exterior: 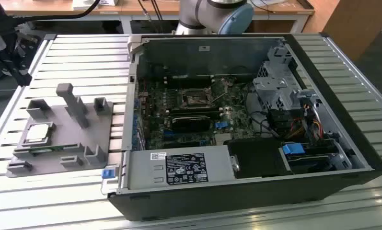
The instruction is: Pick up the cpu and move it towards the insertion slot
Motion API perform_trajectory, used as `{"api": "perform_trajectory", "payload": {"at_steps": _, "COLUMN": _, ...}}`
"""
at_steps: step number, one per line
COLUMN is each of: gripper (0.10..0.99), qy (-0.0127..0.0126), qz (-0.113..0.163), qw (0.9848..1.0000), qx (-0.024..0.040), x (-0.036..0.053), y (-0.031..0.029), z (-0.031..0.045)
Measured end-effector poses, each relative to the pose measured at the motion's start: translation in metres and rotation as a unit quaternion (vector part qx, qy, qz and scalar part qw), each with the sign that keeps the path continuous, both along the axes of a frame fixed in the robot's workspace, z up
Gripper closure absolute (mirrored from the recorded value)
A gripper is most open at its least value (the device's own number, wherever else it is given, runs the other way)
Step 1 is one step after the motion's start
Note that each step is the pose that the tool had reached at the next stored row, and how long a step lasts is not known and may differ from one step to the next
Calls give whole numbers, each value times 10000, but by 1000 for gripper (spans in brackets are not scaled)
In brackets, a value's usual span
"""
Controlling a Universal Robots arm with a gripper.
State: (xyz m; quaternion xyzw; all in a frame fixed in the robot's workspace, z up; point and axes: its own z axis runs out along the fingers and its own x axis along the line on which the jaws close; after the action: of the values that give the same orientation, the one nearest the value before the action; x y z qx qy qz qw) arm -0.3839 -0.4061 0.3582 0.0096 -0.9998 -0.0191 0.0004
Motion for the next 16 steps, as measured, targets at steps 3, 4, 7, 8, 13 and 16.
{"api": "perform_trajectory", "payload": {"at_steps": 3, "gripper": 980, "qy": 0, "qz": 0, "qw": 10000, "qx": 0, "x": 0, "y": 0, "z": 0}}
{"api": "perform_trajectory", "payload": {"at_steps": 4, "gripper": 980, "qy": 0, "qz": 0, "qw": 10000, "qx": 0, "x": 0, "y": 0, "z": 0}}
{"api": "perform_trajectory", "payload": {"at_steps": 7, "gripper": 980, "qy": 0, "qz": 0, "qw": 10000, "qx": 0, "x": -3, "y": 0, "z": 0}}
{"api": "perform_trajectory", "payload": {"at_steps": 8, "gripper": 980, "qy": 0, "qz": 0, "qw": 10000, "qx": 0, "x": -6, "y": 0, "z": 0}}
{"api": "perform_trajectory", "payload": {"at_steps": 13, "gripper": 980, "qy": 0, "qz": 0, "qw": 10000, "qx": 0, "x": -44, "y": 0, "z": -4}}
{"api": "perform_trajectory", "payload": {"at_steps": 16, "gripper": 980, "qy": 0, "qz": 0, "qw": 10000, "qx": 0, "x": -88, "y": 0, "z": -9}}
